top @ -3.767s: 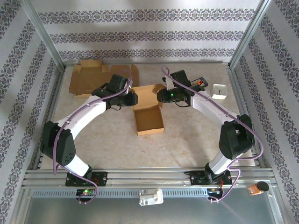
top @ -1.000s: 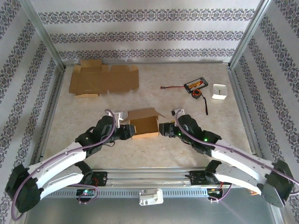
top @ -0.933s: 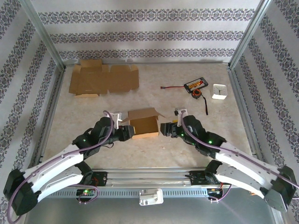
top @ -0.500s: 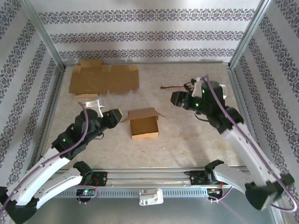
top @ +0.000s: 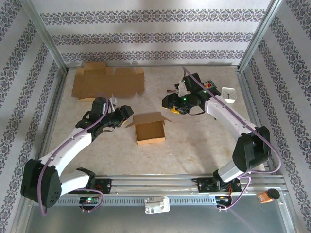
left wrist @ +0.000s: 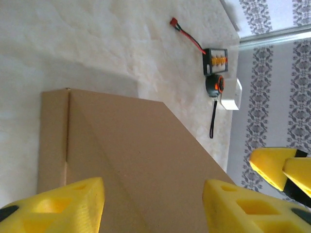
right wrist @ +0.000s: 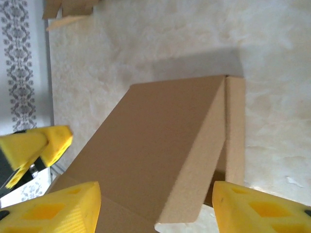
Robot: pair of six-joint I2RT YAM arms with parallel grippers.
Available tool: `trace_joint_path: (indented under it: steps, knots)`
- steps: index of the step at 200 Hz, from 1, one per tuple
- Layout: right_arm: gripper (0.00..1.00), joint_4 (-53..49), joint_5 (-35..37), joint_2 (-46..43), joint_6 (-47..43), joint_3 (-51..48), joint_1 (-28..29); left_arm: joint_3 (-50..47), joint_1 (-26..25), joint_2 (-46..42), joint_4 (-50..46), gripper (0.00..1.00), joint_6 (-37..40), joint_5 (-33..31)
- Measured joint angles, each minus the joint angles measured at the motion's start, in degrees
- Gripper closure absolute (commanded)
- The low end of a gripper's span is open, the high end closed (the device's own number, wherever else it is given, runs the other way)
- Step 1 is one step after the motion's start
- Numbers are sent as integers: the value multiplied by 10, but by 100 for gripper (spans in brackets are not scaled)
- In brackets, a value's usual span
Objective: Fold the paper box
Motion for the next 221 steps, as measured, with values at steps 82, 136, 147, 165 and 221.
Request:
trace_joint_path:
  steps: [82, 136, 147, 165, 221]
  knots:
    - [48, 48, 8, 26, 24, -61, 61, -49, 1, 34, 56, 55, -7, 58]
    - [52, 114, 23, 26, 65, -122, 67, -95, 0, 12, 59, 70, -7, 59]
    - [53, 125, 28, 25, 69, -127, 68, -99, 0, 4, 60, 73, -7, 57]
    - [55, 141, 38, 20, 74, -135, 68, -106, 0, -12, 64, 74, -7, 54]
    - [58, 199, 76, -15, 97, -194, 81, -123, 0, -21, 71, 80, -7, 41]
